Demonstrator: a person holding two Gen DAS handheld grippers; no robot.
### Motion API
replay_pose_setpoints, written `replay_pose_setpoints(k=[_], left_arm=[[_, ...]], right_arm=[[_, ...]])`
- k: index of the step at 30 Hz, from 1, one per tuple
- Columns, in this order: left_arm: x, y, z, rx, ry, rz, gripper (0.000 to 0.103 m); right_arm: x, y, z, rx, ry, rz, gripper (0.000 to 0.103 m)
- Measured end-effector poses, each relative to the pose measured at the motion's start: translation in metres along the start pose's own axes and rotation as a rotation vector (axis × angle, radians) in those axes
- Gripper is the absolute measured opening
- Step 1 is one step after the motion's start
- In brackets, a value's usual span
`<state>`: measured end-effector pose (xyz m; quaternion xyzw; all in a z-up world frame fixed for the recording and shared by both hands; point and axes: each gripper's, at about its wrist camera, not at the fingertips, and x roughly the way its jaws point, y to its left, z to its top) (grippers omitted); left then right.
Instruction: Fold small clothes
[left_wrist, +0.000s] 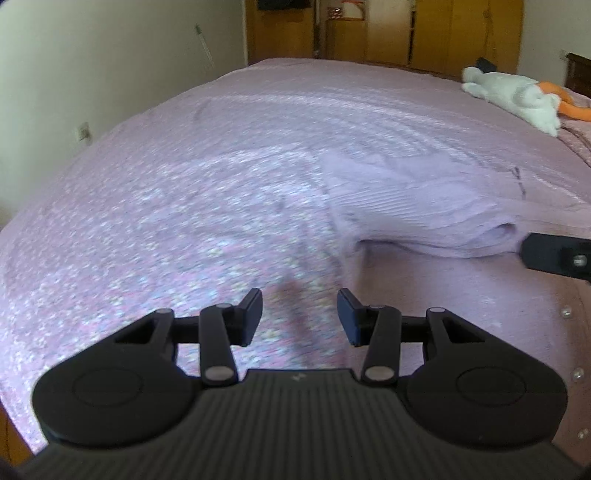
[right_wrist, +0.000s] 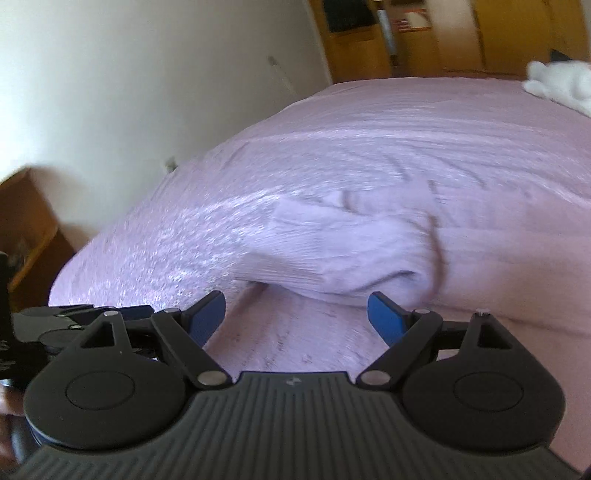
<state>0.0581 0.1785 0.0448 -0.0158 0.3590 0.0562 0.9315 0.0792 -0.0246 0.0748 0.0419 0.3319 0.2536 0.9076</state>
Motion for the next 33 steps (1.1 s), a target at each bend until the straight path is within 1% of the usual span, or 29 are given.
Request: replay_pose_setpoints(k=[5, 8, 10, 12, 14, 15, 16, 17, 18, 19, 20, 23, 26, 28, 30, 33], left_arm=[[0.000, 0.020, -0.005, -0.048, 0.021, 0.027, 0.046], [-0.002, 0.026, -0.007, -0.056, 0.019, 0.036, 0.046], [-0.003, 0.029, -0.008, -0.068, 0.019, 0.032, 0.046], [-0.002, 0.032, -0.008, -0.080, 0.022, 0.025, 0.046], [-0.002, 0.032, -0.009, -0.083, 0.025, 0.018, 0.046], [-0.001, 0.031, -0.009, -0.080, 0.026, 0.015, 0.046], [-0.001, 0.030, -0.008, -0.076, 0.026, 0.013, 0.046], [-0.001, 0.028, -0.008, -0.072, 0.024, 0.012, 0.046], [-0.001, 0.027, -0.007, -0.068, 0.022, 0.009, 0.046], [-0.001, 0.026, -0.006, -0.064, 0.020, 0.005, 0.046], [-0.001, 0.025, -0.005, -0.061, 0.018, 0.000, 0.046], [0.000, 0.021, -0.003, -0.054, 0.014, -0.008, 0.046], [0.001, 0.017, 0.000, -0.057, 0.009, -0.019, 0.046], [0.001, 0.014, 0.003, -0.057, 0.006, -0.030, 0.046], [0.002, 0.009, 0.005, -0.049, 0.003, -0.043, 0.046], [0.006, 0.001, 0.008, -0.031, 0.008, -0.060, 0.046]], right_arm=[[0.042, 0.022, 0.011, -0.055, 0.056, 0.019, 0.090], [0.064, 0.033, 0.014, -0.114, 0.060, 0.005, 0.089], [0.079, 0.040, 0.015, -0.172, 0.083, -0.020, 0.089], [0.093, 0.046, 0.015, -0.229, 0.102, -0.046, 0.080], [0.098, 0.049, 0.014, -0.254, 0.097, -0.062, 0.062], [0.097, 0.048, 0.014, -0.252, 0.089, -0.066, 0.057], [0.096, 0.047, 0.015, -0.241, 0.078, -0.065, 0.045], [0.095, 0.044, 0.016, -0.223, 0.071, -0.053, 0.038], [0.094, 0.042, 0.017, -0.209, 0.066, -0.041, 0.032], [0.091, 0.040, 0.018, -0.202, 0.059, -0.034, 0.019], [0.088, 0.038, 0.019, -0.202, 0.049, -0.032, 0.016], [0.076, 0.034, 0.024, -0.181, 0.015, -0.012, 0.012], [0.066, 0.030, 0.030, -0.173, -0.027, -0.019, 0.011], [0.060, 0.024, 0.035, -0.147, -0.035, -0.012, 0.011], [0.050, 0.017, 0.041, -0.127, -0.062, -0.022, 0.011], [0.026, -0.001, 0.054, -0.081, -0.125, -0.044, 0.011]])
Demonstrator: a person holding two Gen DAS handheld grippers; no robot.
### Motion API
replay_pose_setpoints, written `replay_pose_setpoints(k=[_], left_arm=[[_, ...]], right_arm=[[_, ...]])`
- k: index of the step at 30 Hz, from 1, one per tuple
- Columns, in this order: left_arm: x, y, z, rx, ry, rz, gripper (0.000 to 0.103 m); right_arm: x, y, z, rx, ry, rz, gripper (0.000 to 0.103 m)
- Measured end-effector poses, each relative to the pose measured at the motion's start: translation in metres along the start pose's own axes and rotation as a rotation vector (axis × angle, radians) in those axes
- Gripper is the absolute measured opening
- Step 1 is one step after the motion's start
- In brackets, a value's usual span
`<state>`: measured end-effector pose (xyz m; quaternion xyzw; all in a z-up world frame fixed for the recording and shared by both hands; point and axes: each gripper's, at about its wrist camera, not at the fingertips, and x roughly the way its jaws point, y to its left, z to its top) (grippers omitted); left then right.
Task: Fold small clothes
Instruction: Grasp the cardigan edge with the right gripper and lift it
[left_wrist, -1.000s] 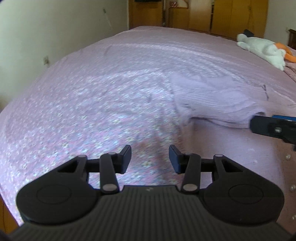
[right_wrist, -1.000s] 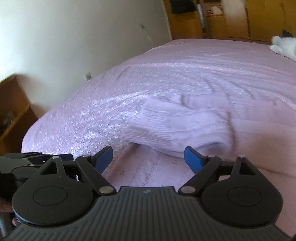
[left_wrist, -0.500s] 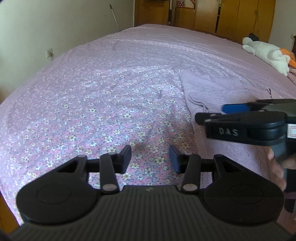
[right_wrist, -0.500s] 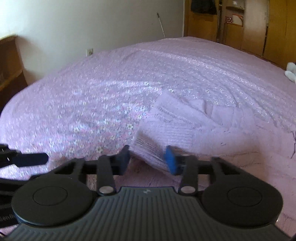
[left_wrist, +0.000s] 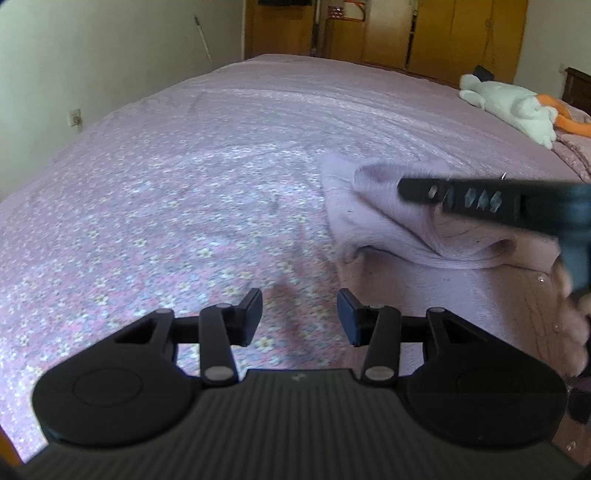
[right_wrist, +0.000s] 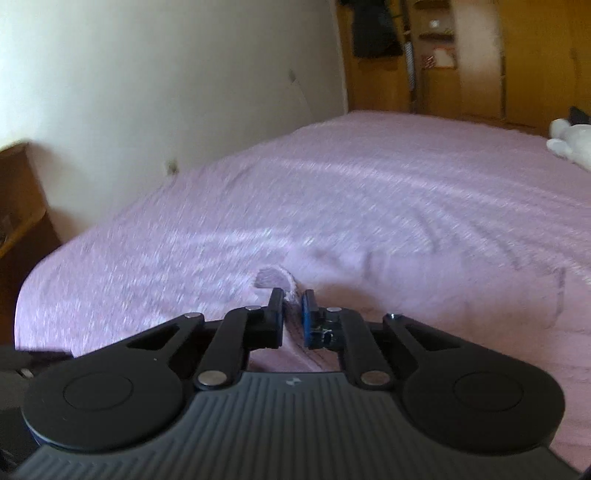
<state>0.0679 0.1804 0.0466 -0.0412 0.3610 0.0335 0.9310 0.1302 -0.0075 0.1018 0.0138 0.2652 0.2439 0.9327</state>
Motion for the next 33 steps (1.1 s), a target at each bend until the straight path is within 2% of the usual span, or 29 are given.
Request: replay_pose_setpoints(k=[7, 12, 21, 25, 27, 29, 31, 33], left_arm=[[0.018, -0.021, 0.011, 0.046, -0.005, -0.020, 0.046], [0.035, -0.033, 0.014, 0.069, 0.012, -0.009, 0.046], [0.054, -0.046, 0.015, 0.107, 0.053, 0.024, 0.046], [0.058, -0.051, 0.016, 0.126, 0.059, 0.038, 0.046], [0.060, -0.053, 0.018, 0.130, 0.062, 0.042, 0.046], [0.061, -0.054, 0.018, 0.137, 0.064, 0.047, 0.046], [0.062, -0.056, 0.017, 0.147, 0.066, 0.053, 0.046], [0.062, -0.058, 0.017, 0.156, 0.064, 0.057, 0.046]], right_arm=[[-0.060, -0.069, 0.026, 0.128, -0.113, -0.091, 0.010], [-0.093, -0.127, 0.018, 0.226, -0.133, -0.199, 0.010], [-0.102, -0.230, -0.045, 0.522, -0.060, -0.388, 0.010], [-0.091, -0.262, -0.072, 0.625, 0.019, -0.409, 0.012], [-0.086, -0.276, -0.082, 0.654, 0.070, -0.410, 0.024], [-0.085, -0.278, -0.090, 0.675, 0.079, -0.426, 0.051], [-0.094, -0.279, -0.093, 0.683, 0.026, -0.404, 0.064], [-0.097, -0.282, -0.090, 0.681, -0.011, -0.369, 0.066]])
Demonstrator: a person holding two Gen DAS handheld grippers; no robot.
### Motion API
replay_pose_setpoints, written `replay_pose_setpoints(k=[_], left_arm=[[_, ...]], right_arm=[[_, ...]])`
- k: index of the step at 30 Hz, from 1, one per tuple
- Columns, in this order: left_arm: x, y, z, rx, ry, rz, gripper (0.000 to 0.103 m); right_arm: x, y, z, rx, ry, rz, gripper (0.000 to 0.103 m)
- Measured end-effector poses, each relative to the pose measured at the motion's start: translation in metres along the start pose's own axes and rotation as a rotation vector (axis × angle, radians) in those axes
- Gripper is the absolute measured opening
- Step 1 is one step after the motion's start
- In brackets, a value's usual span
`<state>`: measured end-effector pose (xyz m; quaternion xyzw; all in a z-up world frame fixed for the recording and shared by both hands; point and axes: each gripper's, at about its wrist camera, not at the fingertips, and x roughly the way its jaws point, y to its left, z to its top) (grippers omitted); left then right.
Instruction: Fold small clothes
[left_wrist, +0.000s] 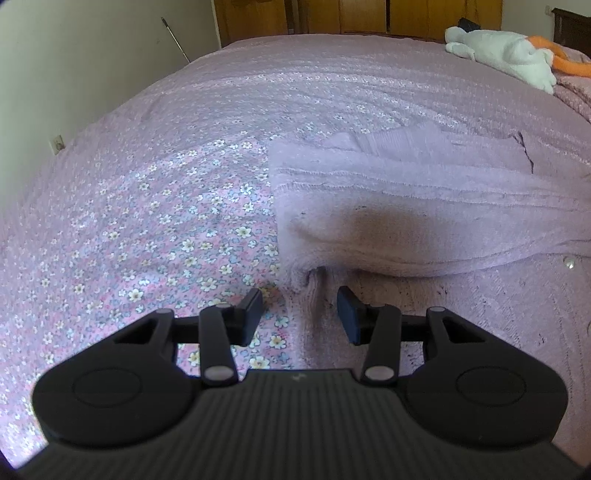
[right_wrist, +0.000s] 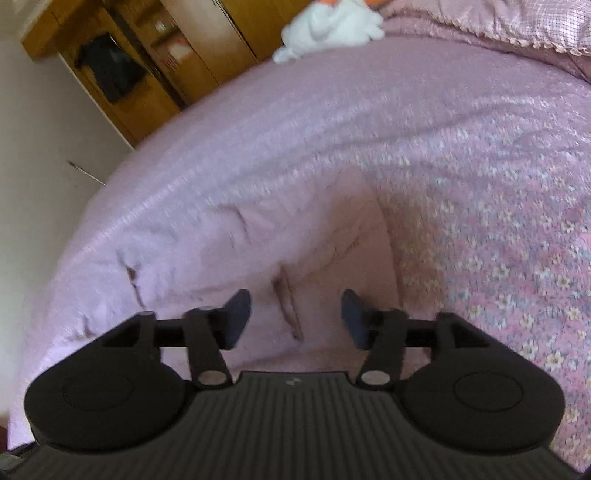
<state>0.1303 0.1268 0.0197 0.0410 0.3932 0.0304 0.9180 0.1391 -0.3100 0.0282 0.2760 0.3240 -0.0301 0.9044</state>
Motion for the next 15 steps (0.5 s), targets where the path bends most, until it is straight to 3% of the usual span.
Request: replay_pose_setpoints(k=[7, 9, 10, 11, 15], left_arm=[[0.003, -0.001, 0.000, -0.004, 0.000, 0.005, 0.046], [0.003, 0.000, 0.000, -0.010, -0.001, 0.003, 0.047], [0.004, 0.001, 0.000, -0.012, -0.001, 0.003, 0.047], [0.004, 0.001, 0.000, -0.012, -0.001, 0.003, 0.047], [0.005, 0.001, 0.000, -0.010, -0.003, 0.006, 0.048]], right_arm=[[0.032, 0.024, 0.003, -0.105, 0.060, -0.009, 0.067], [0.042, 0.034, -0.005, -0.150, 0.082, -0.042, 0.052], [0.043, 0.040, -0.010, -0.185, 0.069, -0.078, 0.020], [0.042, 0.046, -0.013, -0.223, 0.059, -0.097, 0.012], [0.015, 0.067, -0.007, -0.317, -0.049, -0.087, 0.008]])
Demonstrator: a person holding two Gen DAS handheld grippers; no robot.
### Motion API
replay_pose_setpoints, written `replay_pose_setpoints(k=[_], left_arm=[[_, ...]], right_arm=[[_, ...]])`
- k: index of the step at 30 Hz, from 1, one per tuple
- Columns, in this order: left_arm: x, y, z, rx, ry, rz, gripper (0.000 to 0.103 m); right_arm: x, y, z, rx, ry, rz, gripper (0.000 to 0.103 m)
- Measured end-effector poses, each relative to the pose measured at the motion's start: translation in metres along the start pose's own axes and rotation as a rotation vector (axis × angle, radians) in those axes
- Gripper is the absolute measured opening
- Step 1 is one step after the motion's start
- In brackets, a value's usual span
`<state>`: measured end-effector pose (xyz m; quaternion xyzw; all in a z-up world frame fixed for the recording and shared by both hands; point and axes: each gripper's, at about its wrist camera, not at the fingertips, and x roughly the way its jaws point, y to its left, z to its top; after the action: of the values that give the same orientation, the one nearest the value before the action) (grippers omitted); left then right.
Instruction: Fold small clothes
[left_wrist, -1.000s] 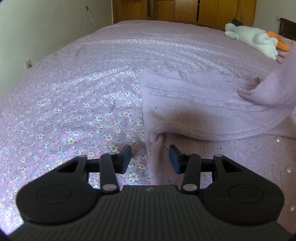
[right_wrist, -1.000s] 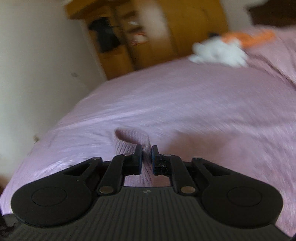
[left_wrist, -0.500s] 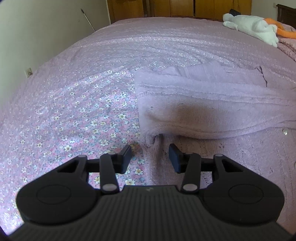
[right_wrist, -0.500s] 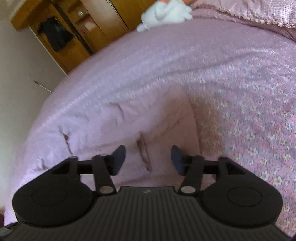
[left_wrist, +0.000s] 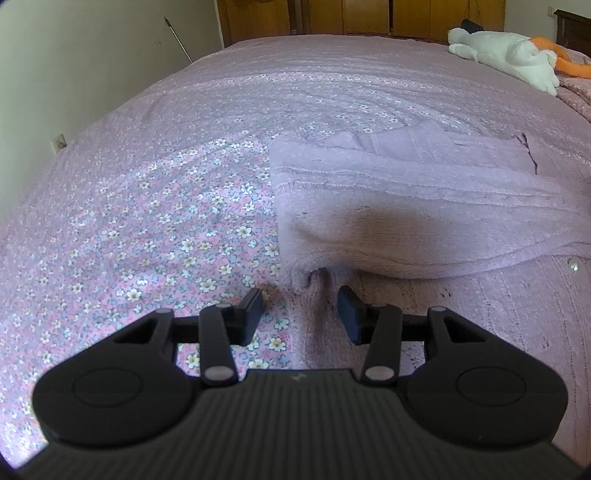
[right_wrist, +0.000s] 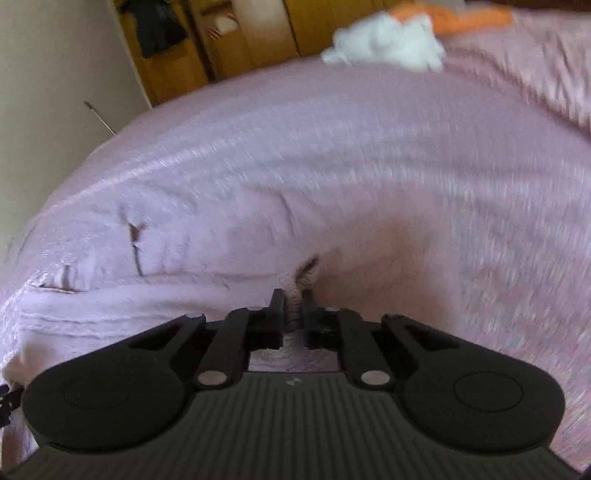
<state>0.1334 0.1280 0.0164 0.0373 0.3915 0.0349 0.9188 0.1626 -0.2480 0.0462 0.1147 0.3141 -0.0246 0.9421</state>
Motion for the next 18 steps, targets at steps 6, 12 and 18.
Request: replay_pose_setpoints(k=[6, 12, 18], left_arm=[[0.002, 0.003, 0.001, -0.012, -0.005, -0.003, 0.049], [0.004, 0.001, 0.001, -0.001, -0.010, 0.002, 0.053], [0.003, 0.003, 0.005, 0.003, 0.003, -0.001, 0.054]], right_arm=[[-0.023, -0.019, 0.019, -0.028, -0.071, -0.101, 0.008], [0.025, -0.042, -0.009, -0.051, 0.101, -0.123, 0.009], [0.006, -0.041, -0.007, 0.004, 0.092, -0.083, 0.029]])
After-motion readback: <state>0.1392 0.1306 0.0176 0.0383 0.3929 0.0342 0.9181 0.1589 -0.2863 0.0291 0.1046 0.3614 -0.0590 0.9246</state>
